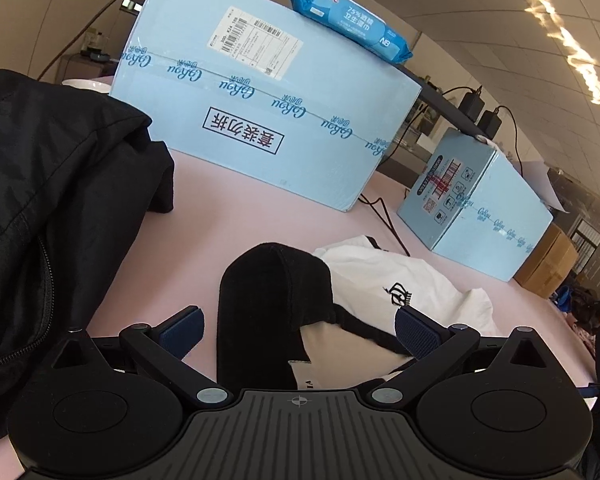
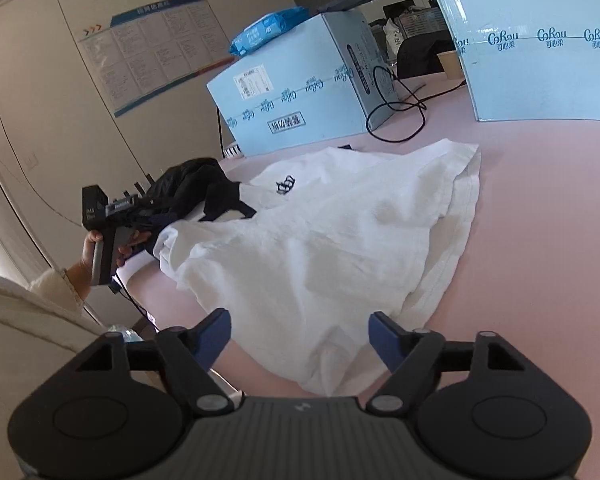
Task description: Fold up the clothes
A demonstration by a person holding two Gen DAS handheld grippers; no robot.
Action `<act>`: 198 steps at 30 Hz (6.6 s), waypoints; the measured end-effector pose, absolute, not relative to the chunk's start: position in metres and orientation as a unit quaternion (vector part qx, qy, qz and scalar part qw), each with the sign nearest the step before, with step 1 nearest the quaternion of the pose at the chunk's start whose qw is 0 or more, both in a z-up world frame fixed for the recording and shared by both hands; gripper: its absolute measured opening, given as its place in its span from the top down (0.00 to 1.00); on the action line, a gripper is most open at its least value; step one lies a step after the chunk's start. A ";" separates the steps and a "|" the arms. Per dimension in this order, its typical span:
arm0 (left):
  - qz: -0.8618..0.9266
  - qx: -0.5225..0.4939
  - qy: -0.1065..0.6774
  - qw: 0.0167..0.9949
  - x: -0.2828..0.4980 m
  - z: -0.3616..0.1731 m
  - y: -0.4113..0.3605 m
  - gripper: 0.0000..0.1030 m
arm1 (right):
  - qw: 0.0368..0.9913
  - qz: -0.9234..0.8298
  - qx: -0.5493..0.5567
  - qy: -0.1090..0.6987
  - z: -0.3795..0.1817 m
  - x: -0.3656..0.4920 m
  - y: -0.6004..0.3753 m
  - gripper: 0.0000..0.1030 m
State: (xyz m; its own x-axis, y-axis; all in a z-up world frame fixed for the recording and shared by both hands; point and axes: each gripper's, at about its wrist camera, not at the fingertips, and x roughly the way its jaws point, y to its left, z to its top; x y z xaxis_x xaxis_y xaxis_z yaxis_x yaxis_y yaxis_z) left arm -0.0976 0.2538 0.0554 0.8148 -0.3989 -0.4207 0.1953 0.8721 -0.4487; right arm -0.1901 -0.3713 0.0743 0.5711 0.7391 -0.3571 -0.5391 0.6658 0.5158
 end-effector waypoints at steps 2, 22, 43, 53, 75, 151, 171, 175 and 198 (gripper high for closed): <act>-0.177 -0.199 0.250 0.931 -0.101 0.068 0.244 0.00 | 0.869 0.376 0.199 0.251 0.095 -0.169 -0.371 0.11; -0.188 -0.238 0.302 0.904 -0.072 0.014 0.184 0.00 | 0.866 0.318 0.049 0.382 0.073 0.125 -0.160 0.12; -0.209 -0.231 0.300 0.901 -0.065 0.013 0.183 0.00 | 0.889 0.297 -0.024 0.347 0.053 0.168 -0.102 0.94; -0.177 -0.219 0.301 0.911 -0.054 0.011 0.177 0.01 | 0.908 0.262 -0.048 0.323 0.076 0.203 -0.052 0.94; -0.183 -0.180 0.290 0.922 -0.072 0.024 0.189 0.00 | 0.931 0.193 0.090 0.297 0.050 0.228 -0.060 0.21; -0.151 -0.236 0.283 0.917 -0.038 0.056 0.209 0.02 | 0.848 0.331 0.269 0.315 0.040 -0.003 -0.207 0.26; -0.170 0.064 0.266 0.947 -0.076 0.010 0.087 0.00 | 0.907 0.340 -0.072 0.239 0.025 -0.053 -0.141 0.39; -0.161 0.041 0.265 0.950 -0.065 0.013 0.092 0.01 | 0.907 0.335 -0.069 0.245 0.022 -0.042 -0.139 0.53; -0.237 -0.026 0.335 0.912 -0.070 0.051 0.110 0.92 | 0.884 0.380 0.029 0.272 0.047 -0.059 -0.162 0.90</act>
